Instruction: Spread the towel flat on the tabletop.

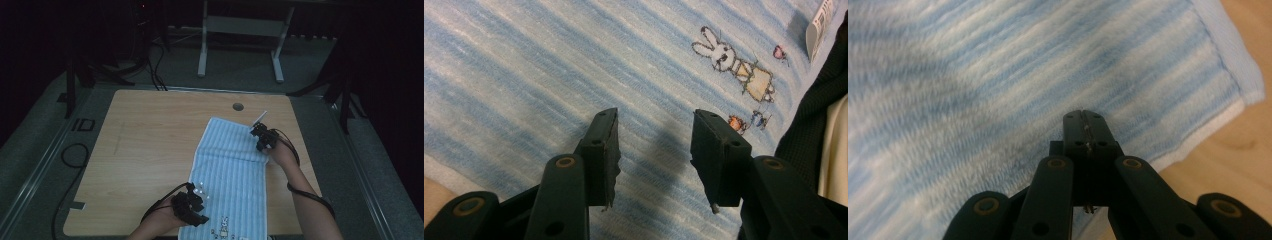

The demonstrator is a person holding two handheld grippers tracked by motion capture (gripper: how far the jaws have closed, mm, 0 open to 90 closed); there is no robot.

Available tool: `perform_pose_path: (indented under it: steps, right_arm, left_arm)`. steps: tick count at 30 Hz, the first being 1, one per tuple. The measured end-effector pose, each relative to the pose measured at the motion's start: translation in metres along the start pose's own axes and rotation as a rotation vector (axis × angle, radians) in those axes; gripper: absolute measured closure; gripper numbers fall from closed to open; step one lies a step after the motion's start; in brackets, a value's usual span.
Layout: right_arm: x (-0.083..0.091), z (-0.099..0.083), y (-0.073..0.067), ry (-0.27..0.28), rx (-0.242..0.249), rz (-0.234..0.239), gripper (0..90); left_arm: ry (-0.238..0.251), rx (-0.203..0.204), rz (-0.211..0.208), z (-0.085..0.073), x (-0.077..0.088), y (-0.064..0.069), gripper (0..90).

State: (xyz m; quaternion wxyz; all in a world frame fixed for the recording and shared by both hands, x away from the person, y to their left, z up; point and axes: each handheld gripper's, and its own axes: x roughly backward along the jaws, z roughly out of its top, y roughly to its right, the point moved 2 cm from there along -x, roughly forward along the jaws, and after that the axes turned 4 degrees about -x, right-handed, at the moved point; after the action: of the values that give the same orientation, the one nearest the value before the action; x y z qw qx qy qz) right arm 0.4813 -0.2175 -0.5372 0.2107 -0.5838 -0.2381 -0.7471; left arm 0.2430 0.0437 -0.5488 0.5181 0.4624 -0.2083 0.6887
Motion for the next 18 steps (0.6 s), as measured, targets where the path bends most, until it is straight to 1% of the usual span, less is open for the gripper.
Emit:
perform_pose_path:
  steps: [1, 2, 3, 4, 5, 7, 11, 12, 14, 15, 16, 17, 18]
  right_arm:
    - [0.0, 0.0, 0.0, 0.0, 0.0, 0.0, 89.5]
    - [-0.001, 0.005, 0.005, -0.003, -0.021, -0.001, 89.5]
    - [-0.002, 0.008, 0.007, 0.0, -0.02, 0.001, 89.5]
    - [-0.003, 0.01, 0.008, -0.004, -0.03, -0.001, 89.5]
    - [-0.003, 0.01, 0.008, -0.004, -0.03, -0.001, 89.5]
    - [-0.005, 0.015, 0.013, 0.004, -0.044, -0.004, 89.4]
    - [-0.005, 0.016, 0.014, 0.011, -0.054, -0.001, 87.9]
    - [-0.003, 0.014, 0.013, 0.006, -0.06, 0.006, 87.1]
    - [0.002, 0.01, 0.008, 0.013, -0.035, 0.003, 87.1]
    - [0.002, 0.01, 0.008, 0.013, -0.035, 0.003, 87.1]
    - [0.011, 0.005, 0.001, 0.04, -0.001, 0.014, 87.1]
    - [0.017, 0.002, -0.004, 0.052, 0.015, 0.012, 86.8]
    - [0.023, -0.002, -0.008, 0.069, 0.041, 0.017, 86.7]
  left_arm:
    - [0.0, 0.0, 0.0, 0.0, 0.0, 0.0, 53.8]
    - [-0.002, -0.002, -0.005, 0.0, 0.0, 0.001, 53.8]
    - [-0.003, -0.006, -0.009, -0.001, 0.0, 0.002, 53.7]
    - [-0.002, -0.005, -0.015, -0.001, 0.0, 0.003, 53.7]
    - [-0.002, -0.005, -0.015, -0.001, 0.0, 0.003, 53.7]
    - [-0.002, -0.007, -0.024, -0.001, -0.001, 0.004, 53.7]
    - [-0.005, -0.007, -0.029, 0.001, -0.002, 0.005, 53.6]
    - [-0.009, -0.008, -0.031, 0.001, -0.002, 0.005, 52.1]
    - [-0.013, -0.01, -0.026, 0.002, -0.001, 0.006, 52.1]
    - [-0.015, -0.013, -0.019, 0.002, 0.0, 0.006, 52.1]
    - [-0.011, -0.011, 0.004, 0.003, 0.004, 0.004, 52.1]
    - [-0.011, -0.011, 0.004, 0.003, 0.004, 0.004, 52.1]
    - [-0.009, -0.011, 0.016, 0.003, 0.007, 0.002, 52.1]
